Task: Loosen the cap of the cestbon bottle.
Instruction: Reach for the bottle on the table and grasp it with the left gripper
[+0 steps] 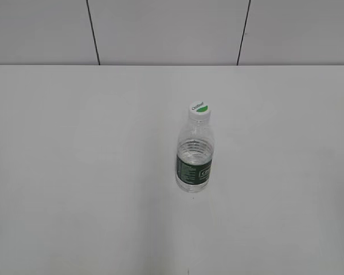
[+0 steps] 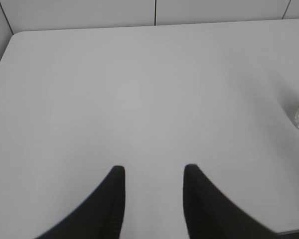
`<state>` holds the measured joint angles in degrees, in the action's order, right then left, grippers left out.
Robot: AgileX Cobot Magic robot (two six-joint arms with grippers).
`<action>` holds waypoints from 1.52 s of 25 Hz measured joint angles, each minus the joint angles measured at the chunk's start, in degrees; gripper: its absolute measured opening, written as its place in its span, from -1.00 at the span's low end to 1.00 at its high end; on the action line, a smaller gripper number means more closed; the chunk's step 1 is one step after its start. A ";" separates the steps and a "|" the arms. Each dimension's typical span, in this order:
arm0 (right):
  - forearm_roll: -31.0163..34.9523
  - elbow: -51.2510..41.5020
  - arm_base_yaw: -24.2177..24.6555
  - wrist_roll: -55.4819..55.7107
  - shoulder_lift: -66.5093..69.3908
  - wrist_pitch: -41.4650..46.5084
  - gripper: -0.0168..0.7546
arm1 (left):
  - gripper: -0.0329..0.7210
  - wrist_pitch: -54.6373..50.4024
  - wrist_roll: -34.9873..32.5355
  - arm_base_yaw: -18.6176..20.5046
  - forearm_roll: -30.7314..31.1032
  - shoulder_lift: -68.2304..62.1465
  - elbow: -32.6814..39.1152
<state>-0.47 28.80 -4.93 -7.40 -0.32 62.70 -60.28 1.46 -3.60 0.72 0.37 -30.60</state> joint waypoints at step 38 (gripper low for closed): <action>0.00 0.00 0.00 0.00 0.00 0.00 0.14 | -0.27 56.33 -4.93 0.00 1.31 -29.76 -3.39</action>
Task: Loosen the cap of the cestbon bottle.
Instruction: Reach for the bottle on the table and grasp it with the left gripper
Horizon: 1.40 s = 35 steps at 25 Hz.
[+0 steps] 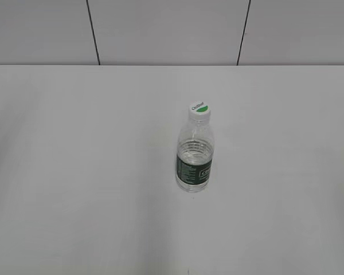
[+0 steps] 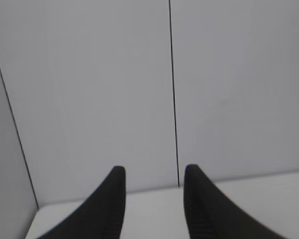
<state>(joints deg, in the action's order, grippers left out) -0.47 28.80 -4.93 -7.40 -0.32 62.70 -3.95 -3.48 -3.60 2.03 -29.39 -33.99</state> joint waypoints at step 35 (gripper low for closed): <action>0.02 0.00 0.00 0.00 0.00 -0.05 0.14 | 0.45 72.90 19.55 -6.91 48.36 -82.25 11.64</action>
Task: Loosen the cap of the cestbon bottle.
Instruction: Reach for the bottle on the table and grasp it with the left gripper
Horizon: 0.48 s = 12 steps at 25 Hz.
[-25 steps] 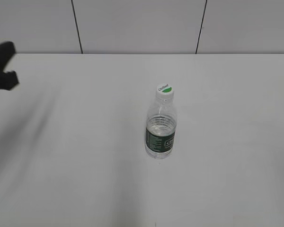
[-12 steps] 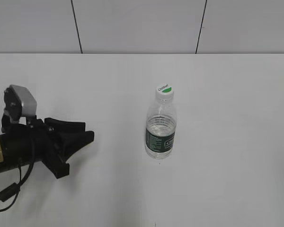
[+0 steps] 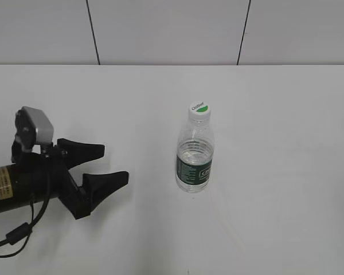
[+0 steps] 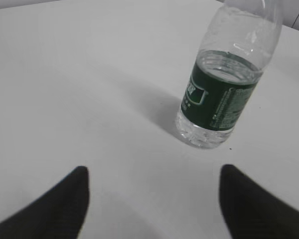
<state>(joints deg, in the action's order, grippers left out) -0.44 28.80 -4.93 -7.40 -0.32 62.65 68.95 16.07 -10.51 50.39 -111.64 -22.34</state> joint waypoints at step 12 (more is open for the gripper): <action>0.00 0.00 0.00 0.00 0.00 0.00 0.14 | 0.62 -0.82 6.23 -6.45 6.29 -0.05 -10.19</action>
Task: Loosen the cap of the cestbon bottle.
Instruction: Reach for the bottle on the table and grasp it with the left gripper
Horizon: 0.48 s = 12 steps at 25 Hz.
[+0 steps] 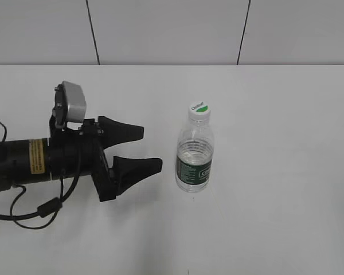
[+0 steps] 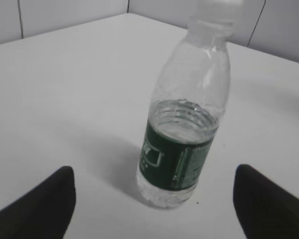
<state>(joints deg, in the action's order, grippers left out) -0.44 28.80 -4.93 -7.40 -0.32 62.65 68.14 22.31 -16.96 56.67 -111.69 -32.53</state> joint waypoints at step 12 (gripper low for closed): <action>0.00 0.00 0.00 0.00 0.00 0.05 0.14 | 0.61 0.75 9.41 -0.07 15.89 -7.49 -14.23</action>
<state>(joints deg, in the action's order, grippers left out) -0.44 28.80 -4.93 -7.40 -0.32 62.70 68.88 31.72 -17.03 72.57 -119.18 -46.76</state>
